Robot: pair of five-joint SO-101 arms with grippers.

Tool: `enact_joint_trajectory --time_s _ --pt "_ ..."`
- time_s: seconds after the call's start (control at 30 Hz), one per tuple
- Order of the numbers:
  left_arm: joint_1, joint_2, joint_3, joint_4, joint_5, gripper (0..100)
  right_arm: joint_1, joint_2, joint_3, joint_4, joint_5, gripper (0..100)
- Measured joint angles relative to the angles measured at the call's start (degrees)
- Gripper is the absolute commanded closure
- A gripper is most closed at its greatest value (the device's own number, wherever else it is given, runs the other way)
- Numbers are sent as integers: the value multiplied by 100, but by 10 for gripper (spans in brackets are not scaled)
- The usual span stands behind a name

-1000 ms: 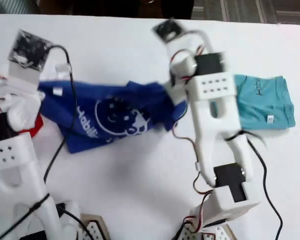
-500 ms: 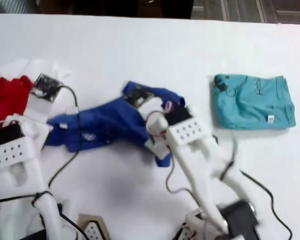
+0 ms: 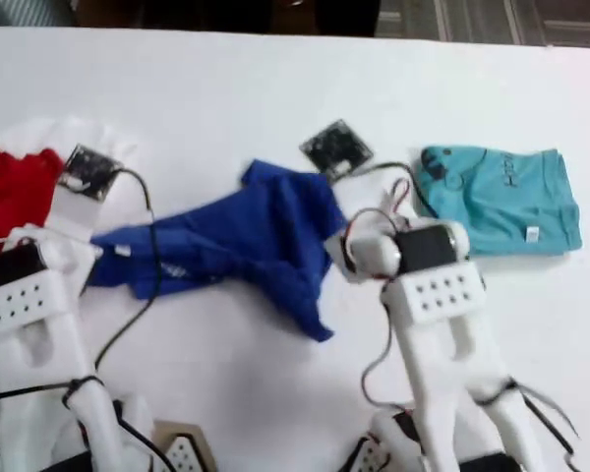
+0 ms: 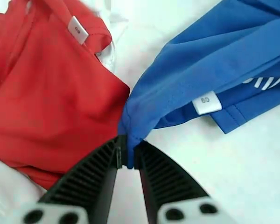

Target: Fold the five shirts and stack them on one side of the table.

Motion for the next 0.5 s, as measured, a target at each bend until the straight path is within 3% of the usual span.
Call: enact_joint_trajectory --time_s 0.2,0.33,0.5 --pt "0 0 26 0 0 973 -9 2040 -659 -703 -563 676" --pt "-9 0 35 0 0 973 -9 3464 -1873 -325 -782 587" --pt "-9 0 35 0 0 973 -9 4879 -3279 211 -818 584"
